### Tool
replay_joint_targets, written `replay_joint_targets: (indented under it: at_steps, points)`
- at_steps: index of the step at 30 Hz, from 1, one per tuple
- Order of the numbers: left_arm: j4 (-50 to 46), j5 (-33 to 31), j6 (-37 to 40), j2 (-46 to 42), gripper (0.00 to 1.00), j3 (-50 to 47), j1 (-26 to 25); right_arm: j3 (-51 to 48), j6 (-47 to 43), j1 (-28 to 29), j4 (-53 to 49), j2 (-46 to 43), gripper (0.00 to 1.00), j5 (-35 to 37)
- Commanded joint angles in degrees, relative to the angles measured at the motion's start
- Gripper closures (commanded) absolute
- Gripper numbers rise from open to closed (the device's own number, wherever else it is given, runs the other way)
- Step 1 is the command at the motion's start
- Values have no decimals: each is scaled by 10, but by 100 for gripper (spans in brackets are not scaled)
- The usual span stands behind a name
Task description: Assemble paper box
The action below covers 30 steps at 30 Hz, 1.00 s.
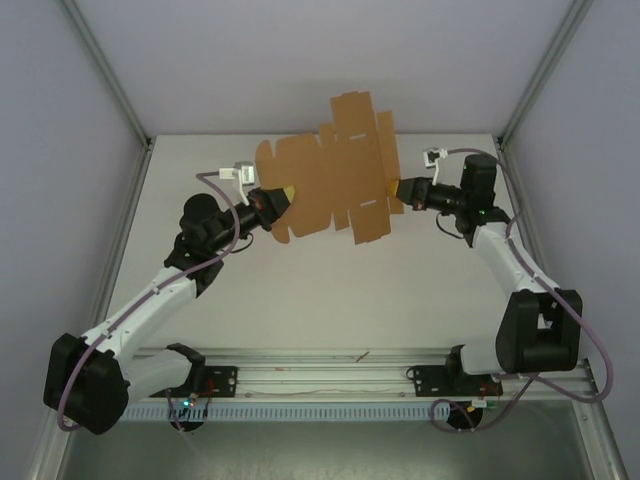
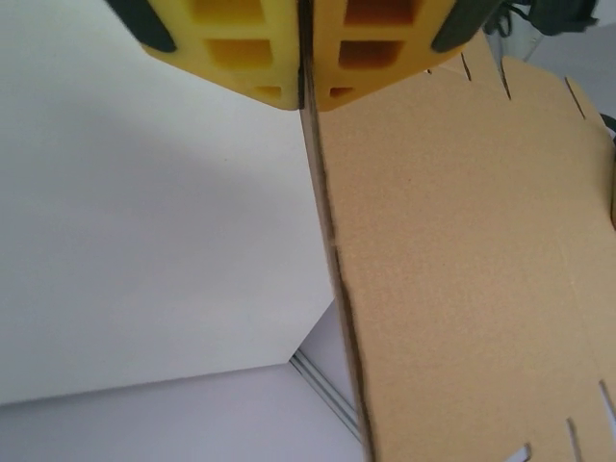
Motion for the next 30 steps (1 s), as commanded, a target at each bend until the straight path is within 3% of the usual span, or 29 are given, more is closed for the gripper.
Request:
replay_joint_targets:
  at_steps: [1, 6, 7, 9, 10, 14, 18, 22, 26, 30]
  points:
    - [8, 11, -10, 10, 100, -11, 0, 7, -27, 5, 16, -26, 100, -26]
    - [-18, -9, 4, 10, 100, -12, -1, 17, -93, 5, -51, -37, 100, 10]
    - [-43, -29, 6, 10, 89, -10, -1, 17, -115, 6, -69, -40, 100, 27]
    - [-143, -94, 27, 4, 24, 4, -1, 16, -174, 10, -111, -48, 100, 71]
    - [-184, -131, 28, 1, 1, 6, -1, 17, -213, 13, -140, -50, 100, 85]
    - [-327, -296, 44, -7, 0, 6, 1, 25, -344, 40, -251, -36, 100, 170]
    - [-417, -369, 39, 0, 0, 12, 1, 34, -439, 92, -315, 11, 100, 279]
    - [-415, -344, 38, 11, 0, 13, 3, 44, -481, 163, -291, 63, 100, 461]
    - [-394, -289, 52, 40, 0, 51, 3, 45, -543, 224, -205, 95, 100, 624]
    - [-386, -232, 63, 93, 0, 111, 5, -13, -655, 260, -45, 92, 100, 683]
